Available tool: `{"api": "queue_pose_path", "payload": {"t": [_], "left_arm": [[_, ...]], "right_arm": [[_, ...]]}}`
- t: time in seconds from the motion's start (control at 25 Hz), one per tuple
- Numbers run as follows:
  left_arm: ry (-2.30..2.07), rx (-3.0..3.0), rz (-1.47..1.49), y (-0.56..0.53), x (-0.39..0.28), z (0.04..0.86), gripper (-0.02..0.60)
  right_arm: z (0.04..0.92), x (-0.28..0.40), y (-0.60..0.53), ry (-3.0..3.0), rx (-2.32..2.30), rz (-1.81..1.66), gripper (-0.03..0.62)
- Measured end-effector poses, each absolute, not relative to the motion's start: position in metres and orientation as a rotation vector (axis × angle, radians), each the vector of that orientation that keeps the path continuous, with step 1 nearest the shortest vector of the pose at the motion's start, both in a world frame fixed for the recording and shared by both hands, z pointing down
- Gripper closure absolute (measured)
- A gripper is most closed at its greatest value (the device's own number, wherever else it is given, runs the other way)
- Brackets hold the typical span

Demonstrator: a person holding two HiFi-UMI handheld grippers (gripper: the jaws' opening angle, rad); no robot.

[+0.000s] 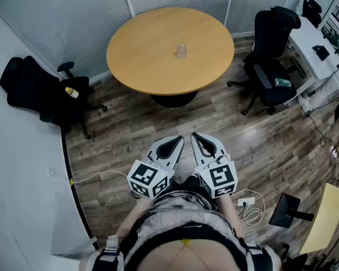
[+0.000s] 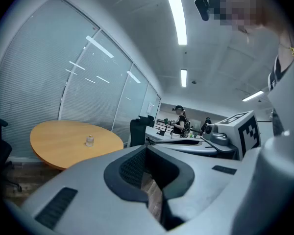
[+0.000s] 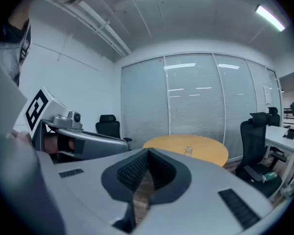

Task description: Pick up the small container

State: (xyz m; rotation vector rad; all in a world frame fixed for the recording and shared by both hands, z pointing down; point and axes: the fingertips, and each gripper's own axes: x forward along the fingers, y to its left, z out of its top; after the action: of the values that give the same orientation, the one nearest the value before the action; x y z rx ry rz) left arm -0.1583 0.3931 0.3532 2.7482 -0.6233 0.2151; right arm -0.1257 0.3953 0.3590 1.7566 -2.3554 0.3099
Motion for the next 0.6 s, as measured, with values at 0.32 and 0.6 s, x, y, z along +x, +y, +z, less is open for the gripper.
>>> {"api": "queue_pose_path", "payload": {"t": [0.32, 0.6], "left_arm": [[-0.638, 2.745, 0.211, 0.398, -0.150, 0.353, 0.578], [-0.687, 2.724, 0.200, 0.405, -0.141, 0.359, 0.578]], "right_arm": [[0.358, -0.120, 0.399, -2.417, 1.750, 0.319, 0.574], [0.361, -0.108, 0.405, -2.444, 1.714, 0.304, 0.574]]}}
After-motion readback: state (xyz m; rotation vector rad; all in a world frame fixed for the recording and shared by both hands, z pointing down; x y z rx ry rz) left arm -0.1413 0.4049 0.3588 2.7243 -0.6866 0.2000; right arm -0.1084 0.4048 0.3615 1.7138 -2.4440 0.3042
